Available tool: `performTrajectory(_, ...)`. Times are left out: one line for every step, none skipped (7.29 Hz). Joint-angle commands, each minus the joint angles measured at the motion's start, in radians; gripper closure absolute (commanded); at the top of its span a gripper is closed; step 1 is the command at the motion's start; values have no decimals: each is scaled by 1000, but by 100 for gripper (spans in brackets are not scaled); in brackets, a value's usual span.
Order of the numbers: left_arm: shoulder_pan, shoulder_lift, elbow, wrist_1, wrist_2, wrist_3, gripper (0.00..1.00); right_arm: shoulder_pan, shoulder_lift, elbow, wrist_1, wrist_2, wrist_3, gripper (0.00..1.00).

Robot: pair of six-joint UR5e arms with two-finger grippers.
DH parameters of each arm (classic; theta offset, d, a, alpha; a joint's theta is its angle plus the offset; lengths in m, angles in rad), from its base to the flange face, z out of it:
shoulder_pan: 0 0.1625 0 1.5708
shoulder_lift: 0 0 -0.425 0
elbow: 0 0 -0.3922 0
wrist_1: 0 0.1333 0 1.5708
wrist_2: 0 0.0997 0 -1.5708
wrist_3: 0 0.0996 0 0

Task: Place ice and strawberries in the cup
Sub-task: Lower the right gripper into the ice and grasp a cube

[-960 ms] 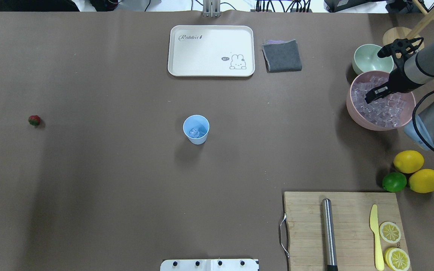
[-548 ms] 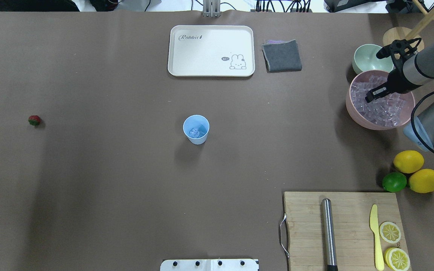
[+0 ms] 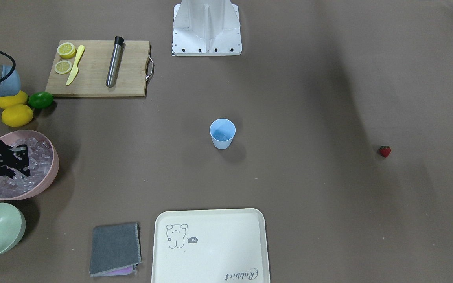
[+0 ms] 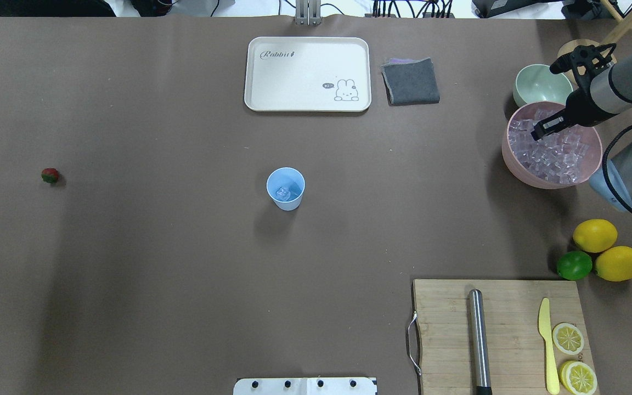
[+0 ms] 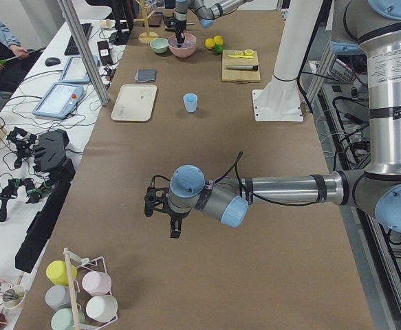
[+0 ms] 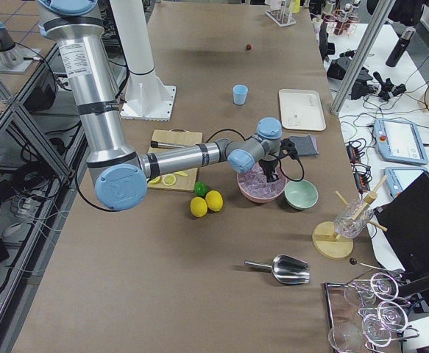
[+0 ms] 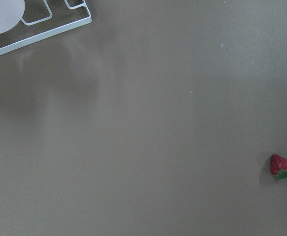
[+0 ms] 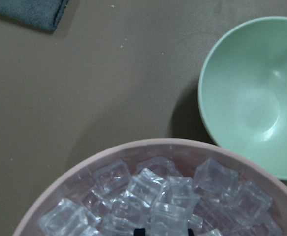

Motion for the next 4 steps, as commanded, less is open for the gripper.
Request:
performTrajectory(0, 0, 0, -2, 0, 1, 2, 21, 0, 21, -15, 25, -1, 83)
performTrajectory(0, 0, 2, 0, 0, 0, 2, 30, 4, 42, -41, 40, -1, 84)
performTrajectory(0, 0, 0, 0, 0, 0, 2, 34, 35, 100, -151, 48, -3, 84)
performTrajectory(0, 0, -3, -2, 0, -2, 2, 28, 109, 139, -273, 47, 2, 87)
